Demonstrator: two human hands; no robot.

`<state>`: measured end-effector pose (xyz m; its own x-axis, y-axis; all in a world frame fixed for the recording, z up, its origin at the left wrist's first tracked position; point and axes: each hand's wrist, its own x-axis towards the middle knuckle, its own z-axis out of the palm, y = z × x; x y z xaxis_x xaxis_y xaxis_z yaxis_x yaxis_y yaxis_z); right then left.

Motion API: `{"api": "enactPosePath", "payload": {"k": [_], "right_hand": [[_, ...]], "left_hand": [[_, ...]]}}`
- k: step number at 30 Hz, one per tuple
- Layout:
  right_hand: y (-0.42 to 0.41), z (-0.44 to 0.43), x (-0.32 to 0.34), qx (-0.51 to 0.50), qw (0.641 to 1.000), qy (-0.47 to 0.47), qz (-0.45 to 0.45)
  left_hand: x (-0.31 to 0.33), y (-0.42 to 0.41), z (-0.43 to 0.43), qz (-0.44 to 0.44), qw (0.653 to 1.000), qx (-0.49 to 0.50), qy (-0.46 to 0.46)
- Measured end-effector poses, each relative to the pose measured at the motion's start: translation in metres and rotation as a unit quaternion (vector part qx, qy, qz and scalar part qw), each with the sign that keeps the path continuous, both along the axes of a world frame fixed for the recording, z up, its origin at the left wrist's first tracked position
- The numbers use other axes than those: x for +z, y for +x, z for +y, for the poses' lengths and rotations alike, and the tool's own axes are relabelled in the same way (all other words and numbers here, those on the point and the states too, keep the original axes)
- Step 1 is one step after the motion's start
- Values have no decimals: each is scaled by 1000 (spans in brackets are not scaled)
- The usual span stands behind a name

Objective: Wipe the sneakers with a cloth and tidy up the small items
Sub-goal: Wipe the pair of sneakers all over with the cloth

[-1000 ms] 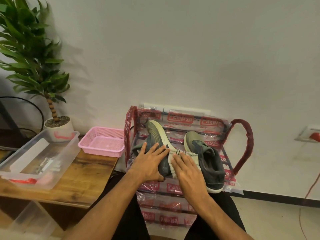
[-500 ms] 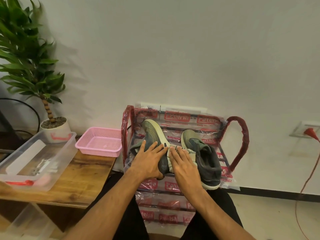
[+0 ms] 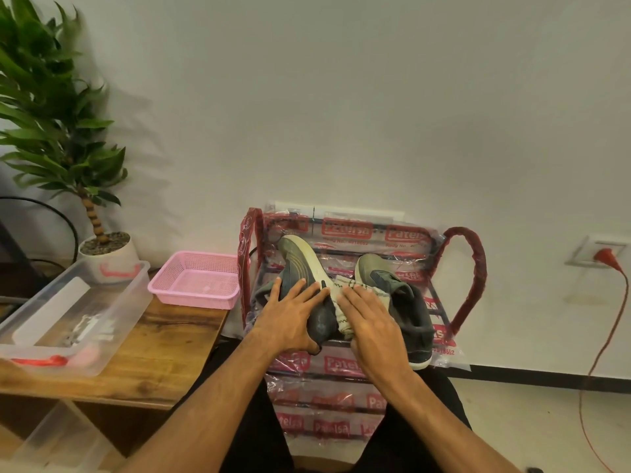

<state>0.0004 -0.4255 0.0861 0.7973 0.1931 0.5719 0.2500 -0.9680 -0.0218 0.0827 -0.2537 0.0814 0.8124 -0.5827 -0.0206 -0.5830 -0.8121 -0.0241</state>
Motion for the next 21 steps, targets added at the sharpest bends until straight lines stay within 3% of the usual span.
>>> {"api": "enactPosePath", "payload": {"k": [6, 11, 14, 17, 21], "right_hand": [[-2, 25, -39, 24, 995, -79, 62], [-7, 0, -36, 87, 981, -168, 35], [12, -11, -20, 59, 988, -143, -13], [18, -10, -17, 23, 993, -117, 1], [-4, 4, -39, 73, 989, -128, 25]], "left_hand": [[-1, -1, 0, 2, 1000, 0, -16], [-1, -2, -2, 12, 1000, 7, -26], [1, -2, -5, 12, 999, 16, -28], [1, -2, -5, 15, 1000, 18, -17], [4, 0, -3, 11, 1000, 12, -19]]}}
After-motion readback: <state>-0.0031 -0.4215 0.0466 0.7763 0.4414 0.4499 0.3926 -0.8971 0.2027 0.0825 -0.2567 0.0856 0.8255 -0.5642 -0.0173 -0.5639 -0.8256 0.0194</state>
